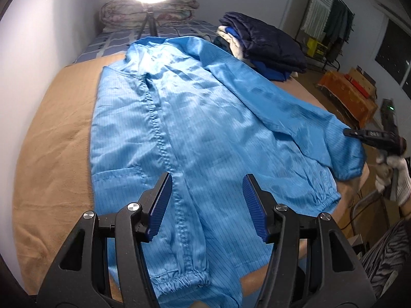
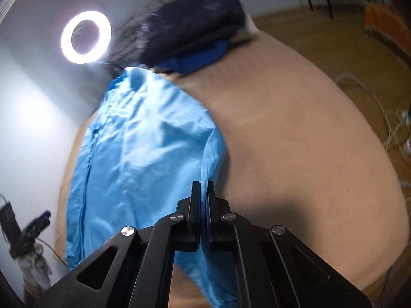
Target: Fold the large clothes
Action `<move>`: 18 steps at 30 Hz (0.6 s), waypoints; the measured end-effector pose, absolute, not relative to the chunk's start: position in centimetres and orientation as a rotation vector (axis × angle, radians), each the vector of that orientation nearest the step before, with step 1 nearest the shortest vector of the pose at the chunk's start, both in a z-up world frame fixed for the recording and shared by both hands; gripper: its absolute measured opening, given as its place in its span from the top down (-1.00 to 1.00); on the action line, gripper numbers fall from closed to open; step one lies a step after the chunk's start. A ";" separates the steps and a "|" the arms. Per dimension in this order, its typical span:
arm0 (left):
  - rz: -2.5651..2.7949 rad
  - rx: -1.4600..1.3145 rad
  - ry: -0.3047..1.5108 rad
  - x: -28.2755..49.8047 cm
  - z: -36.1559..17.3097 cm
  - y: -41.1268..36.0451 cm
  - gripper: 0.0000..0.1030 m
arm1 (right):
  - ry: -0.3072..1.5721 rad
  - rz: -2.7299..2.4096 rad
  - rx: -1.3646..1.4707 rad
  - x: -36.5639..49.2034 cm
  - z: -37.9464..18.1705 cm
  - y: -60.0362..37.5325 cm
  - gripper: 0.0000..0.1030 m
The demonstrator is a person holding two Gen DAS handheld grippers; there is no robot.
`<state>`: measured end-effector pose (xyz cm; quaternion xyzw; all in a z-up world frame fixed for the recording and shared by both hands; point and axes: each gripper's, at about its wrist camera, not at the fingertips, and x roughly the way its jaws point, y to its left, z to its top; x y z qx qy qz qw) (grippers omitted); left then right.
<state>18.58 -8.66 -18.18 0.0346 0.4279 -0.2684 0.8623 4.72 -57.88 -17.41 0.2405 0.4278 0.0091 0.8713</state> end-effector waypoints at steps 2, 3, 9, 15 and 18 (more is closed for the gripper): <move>-0.558 0.045 0.899 18.9 -18.1 -8.2 -0.14 | 0.874 0.054 0.441 4.3 -16.1 -55.7 0.97; -0.555 0.028 0.900 19.1 -18.0 -8.0 -0.14 | 0.868 0.071 0.416 4.2 -15.7 -54.9 0.97; -0.530 -0.055 0.911 19.8 -17.7 -6.9 -0.14 | 0.836 0.232 0.203 2.7 -13.7 -46.7 0.97; -0.522 -0.149 0.937 20.2 -17.8 -6.3 -0.14 | 0.927 0.404 0.026 2.7 -16.6 -37.8 0.97; -0.525 -0.172 0.943 20.2 -17.9 -6.2 -0.14 | 0.963 0.465 -0.035 2.4 -18.0 -34.9 0.97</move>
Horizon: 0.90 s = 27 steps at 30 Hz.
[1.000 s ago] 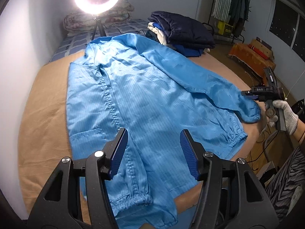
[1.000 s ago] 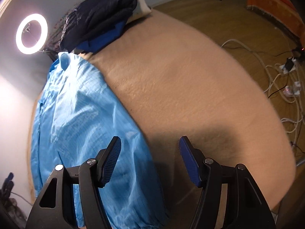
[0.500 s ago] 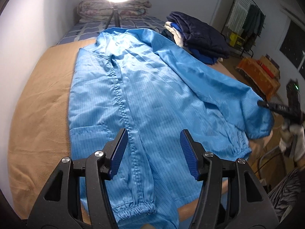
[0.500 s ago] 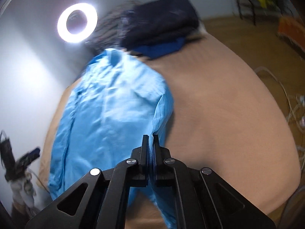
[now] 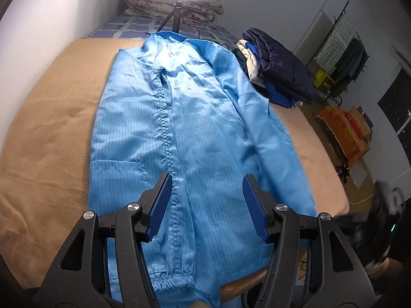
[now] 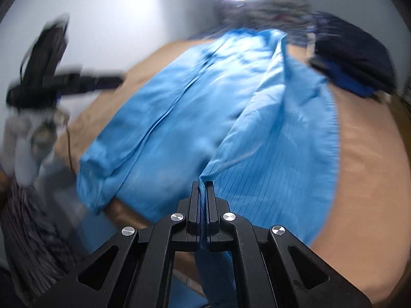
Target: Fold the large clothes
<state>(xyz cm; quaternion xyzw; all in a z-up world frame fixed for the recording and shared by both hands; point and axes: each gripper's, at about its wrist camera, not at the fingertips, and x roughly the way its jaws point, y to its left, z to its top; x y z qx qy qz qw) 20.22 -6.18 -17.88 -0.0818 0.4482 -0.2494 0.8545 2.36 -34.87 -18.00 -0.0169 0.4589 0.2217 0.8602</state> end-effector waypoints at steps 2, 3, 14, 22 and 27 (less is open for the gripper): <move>-0.529 -0.188 0.955 20.3 -18.2 -6.2 -0.14 | 0.989 0.521 -0.064 2.3 -18.8 -33.0 0.97; -0.531 -0.196 0.964 20.2 -18.5 -6.2 -0.14 | 0.999 0.548 -0.082 1.9 -19.2 -32.4 0.97; -0.609 -0.251 1.106 19.3 -22.0 -8.4 -0.14 | 0.995 0.693 0.052 0.3 -16.9 -34.1 0.25; -0.662 -0.340 1.175 19.0 -23.2 -10.2 -0.14 | 0.874 0.651 0.312 1.8 -14.0 -41.0 0.04; -0.638 -0.296 1.193 19.3 -23.6 -12.3 -0.23 | 0.909 0.455 0.524 5.3 -17.0 -46.3 0.04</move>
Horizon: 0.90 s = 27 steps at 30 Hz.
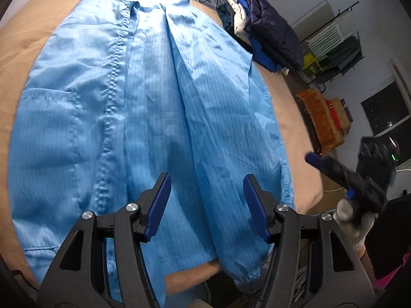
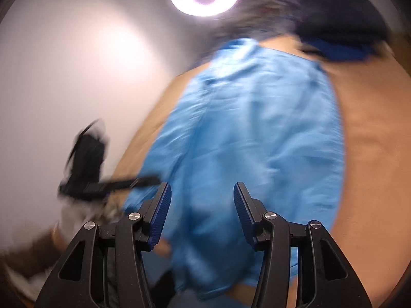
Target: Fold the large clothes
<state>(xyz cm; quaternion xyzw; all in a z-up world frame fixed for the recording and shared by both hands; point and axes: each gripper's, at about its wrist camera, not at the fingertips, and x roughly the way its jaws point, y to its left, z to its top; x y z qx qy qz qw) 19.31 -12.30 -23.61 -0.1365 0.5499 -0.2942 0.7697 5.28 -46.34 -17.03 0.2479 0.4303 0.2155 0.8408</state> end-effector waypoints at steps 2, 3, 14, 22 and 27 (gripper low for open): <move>-0.622 -0.270 1.193 19.6 -23.7 -13.4 -0.26 | 0.931 0.402 0.590 6.7 -18.6 -48.0 0.04; -0.617 -0.261 1.191 19.8 -23.9 -13.7 -0.27 | 0.939 0.389 0.613 7.3 -19.3 -48.5 0.04; -0.557 -0.169 1.263 20.7 -27.4 -16.4 0.87 | 1.020 0.323 0.789 12.9 -24.5 -49.7 0.04; -0.556 -0.191 1.257 20.5 -27.4 -14.2 0.93 | 1.029 0.287 0.745 16.5 -25.0 -48.1 0.09; -0.562 -0.209 1.262 20.3 -27.4 -13.2 0.95 | 1.048 0.262 0.720 18.1 -25.6 -47.2 0.88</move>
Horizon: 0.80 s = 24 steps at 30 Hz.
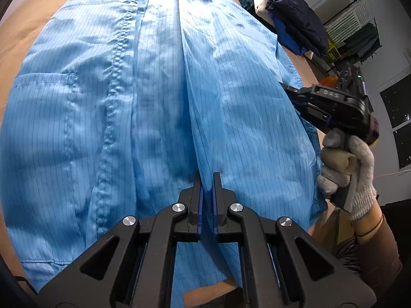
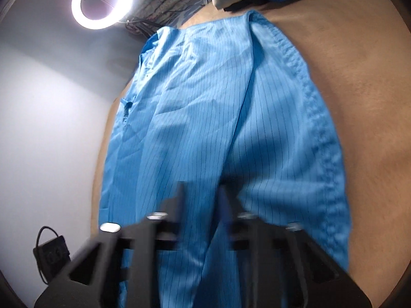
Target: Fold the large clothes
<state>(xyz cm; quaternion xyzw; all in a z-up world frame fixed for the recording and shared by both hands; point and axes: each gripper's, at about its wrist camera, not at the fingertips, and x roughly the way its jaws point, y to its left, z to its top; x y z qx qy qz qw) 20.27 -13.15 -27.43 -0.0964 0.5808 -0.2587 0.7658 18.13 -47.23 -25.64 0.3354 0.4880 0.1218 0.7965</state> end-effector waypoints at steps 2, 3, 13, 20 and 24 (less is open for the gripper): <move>-0.567 -0.209 1.258 20.2 -27.3 -13.1 0.96 | 1.035 0.260 0.712 18.6 -25.6 -46.8 0.96; -0.570 -0.209 1.256 20.1 -27.2 -12.9 0.96 | 1.026 0.254 0.689 18.6 -25.2 -46.6 0.98; -0.651 -0.224 1.323 18.1 -28.1 -14.1 0.97 | 0.976 0.094 0.609 18.8 -22.5 -49.8 0.99; -0.677 -0.186 1.321 17.3 -27.9 -14.8 0.97 | 0.988 0.111 0.640 18.3 -22.1 -50.9 0.98; -0.688 -0.191 1.324 17.2 -27.8 -13.8 0.97 | 1.035 0.210 0.693 16.0 -22.6 -51.0 0.76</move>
